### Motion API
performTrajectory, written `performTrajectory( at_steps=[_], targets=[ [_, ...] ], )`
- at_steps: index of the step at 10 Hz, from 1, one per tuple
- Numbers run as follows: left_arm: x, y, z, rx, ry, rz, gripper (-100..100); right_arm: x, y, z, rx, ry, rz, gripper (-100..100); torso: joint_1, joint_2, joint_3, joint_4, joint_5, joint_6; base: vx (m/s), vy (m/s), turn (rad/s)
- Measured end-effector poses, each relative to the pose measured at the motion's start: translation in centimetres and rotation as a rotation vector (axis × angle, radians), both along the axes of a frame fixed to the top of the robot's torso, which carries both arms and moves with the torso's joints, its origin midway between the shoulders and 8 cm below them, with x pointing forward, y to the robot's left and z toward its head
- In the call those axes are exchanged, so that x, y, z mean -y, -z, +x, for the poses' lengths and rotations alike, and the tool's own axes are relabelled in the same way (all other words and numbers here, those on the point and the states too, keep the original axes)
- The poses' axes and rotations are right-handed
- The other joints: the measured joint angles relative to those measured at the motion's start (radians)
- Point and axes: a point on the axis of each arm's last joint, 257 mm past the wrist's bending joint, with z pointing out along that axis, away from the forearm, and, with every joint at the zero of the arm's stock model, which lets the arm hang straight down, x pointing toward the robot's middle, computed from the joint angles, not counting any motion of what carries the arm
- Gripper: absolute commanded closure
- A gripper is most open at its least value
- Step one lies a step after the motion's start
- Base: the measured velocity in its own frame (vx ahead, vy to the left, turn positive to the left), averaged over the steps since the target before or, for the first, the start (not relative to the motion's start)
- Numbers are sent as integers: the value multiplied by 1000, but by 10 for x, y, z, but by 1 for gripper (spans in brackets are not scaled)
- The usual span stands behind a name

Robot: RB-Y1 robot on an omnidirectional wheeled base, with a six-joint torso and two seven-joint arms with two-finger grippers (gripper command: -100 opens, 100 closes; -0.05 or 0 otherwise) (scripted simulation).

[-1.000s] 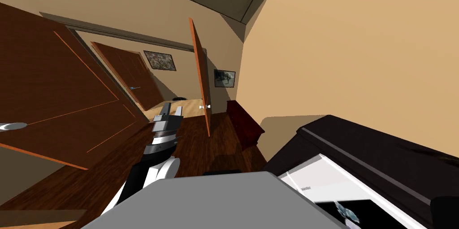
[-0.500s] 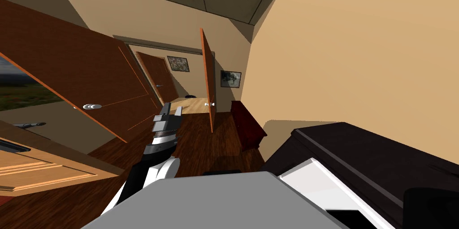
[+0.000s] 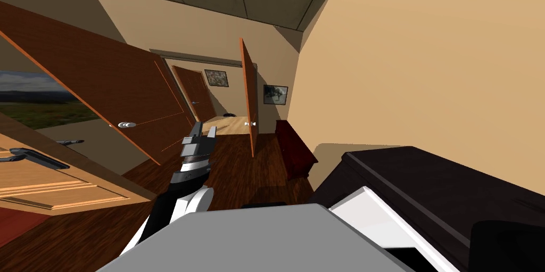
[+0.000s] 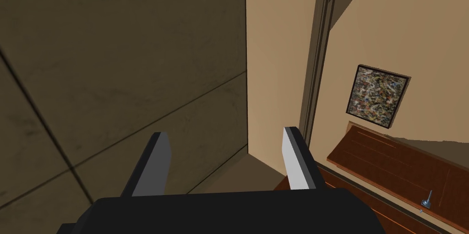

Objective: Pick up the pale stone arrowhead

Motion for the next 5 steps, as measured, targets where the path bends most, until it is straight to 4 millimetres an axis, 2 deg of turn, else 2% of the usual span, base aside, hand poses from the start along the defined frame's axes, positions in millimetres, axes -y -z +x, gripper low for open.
performTrajectory(
  at_steps=[5],
  targets=[
    [0, 0, 0, 0, 0, 0, 0, 0, 1, -1, -7, -1, 3, -100, 4, -2, -1, 0, 1, 0, 1, 2, -3]
  ],
)
